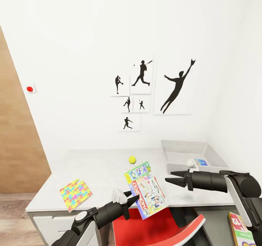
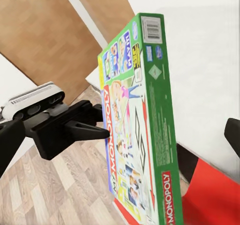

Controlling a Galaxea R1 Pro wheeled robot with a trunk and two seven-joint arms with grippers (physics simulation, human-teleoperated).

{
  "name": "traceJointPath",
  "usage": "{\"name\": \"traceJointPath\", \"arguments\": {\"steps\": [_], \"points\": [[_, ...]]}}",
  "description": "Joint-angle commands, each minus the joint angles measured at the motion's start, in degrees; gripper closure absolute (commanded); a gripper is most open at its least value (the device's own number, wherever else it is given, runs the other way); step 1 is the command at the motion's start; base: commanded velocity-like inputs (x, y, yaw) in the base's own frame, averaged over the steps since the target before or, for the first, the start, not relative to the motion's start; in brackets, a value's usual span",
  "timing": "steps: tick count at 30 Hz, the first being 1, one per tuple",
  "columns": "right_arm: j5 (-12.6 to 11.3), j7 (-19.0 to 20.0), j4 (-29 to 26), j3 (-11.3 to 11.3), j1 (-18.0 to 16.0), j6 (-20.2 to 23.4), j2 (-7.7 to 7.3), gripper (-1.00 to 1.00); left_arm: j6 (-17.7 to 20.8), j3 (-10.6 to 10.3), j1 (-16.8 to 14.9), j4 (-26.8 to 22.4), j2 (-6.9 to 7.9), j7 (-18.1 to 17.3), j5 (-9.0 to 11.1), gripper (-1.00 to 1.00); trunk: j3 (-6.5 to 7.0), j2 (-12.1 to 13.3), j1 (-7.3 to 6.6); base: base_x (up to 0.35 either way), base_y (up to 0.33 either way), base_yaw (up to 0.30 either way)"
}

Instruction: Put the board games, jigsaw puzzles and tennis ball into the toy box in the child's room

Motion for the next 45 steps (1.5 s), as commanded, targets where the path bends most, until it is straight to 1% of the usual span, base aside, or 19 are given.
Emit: {"name": "traceJointPath", "arguments": {"steps": [1,4,8,14,21,25,29,33,45], "points": [[0.0,0.16,0.01,-0.13,-0.02,0.26,0.0,-1.0,0.58,-0.12,-0.03,-0.04,-0.01,-0.18,0.72,1.0,-0.03,-0.04,0.02,0.0,0.0,0.0],[0.02,0.16,0.01,-0.36,0.01,0.26,0.04,-1.0,0.58,-0.21,-0.03,-0.13,-0.06,-0.43,1.69,1.0,-0.03,-0.04,0.02,0.0,0.0,0.0],[0.03,0.16,0.01,-0.36,0.03,0.26,0.06,-1.0,0.58,-0.24,-0.02,-0.25,0.01,-0.74,2.47,1.0,-0.03,-0.04,0.02,0.0,0.0,0.0],[0.01,0.17,0.06,-0.13,0.05,0.24,0.22,-1.0,0.62,-0.28,-0.02,-0.38,-0.24,-2.06,3.02,1.0,-0.03,-0.04,0.02,0.0,0.0,0.0],[0.21,0.12,0.09,0.41,0.15,0.19,0.77,-1.0,0.66,-0.35,-0.02,-0.46,-0.56,-2.68,3.22,1.0,-0.03,-0.04,0.02,0.0,0.0,0.0],[1.06,-0.27,0.09,1.12,0.27,0.18,1.17,-1.0,0.67,-0.36,-0.06,-0.47,-0.64,-2.74,3.24,1.0,-0.03,-0.04,0.02,0.0,0.0,0.0],[2.55,-0.84,0.16,2.64,0.27,0.17,1.52,-1.0,0.67,-0.38,-0.06,-0.48,-0.71,-2.82,3.27,1.0,-0.03,-0.04,0.02,0.0,0.0,0.0],[3.16,-1.04,0.3,3.23,0.25,0.17,1.63,-1.0,0.67,-0.42,-0.07,-0.48,-0.87,-2.85,3.27,1.0,-0.03,-0.04,0.02,0.0,0.0,0.0],[3.73,-1.22,0.5,3.76,0.24,0.17,1.74,-1.0,0.67,-0.52,-0.11,-0.5,-1.17,-2.93,3.13,1.0,-0.03,-0.04,0.02,0.0,0.0,0.0]]}}
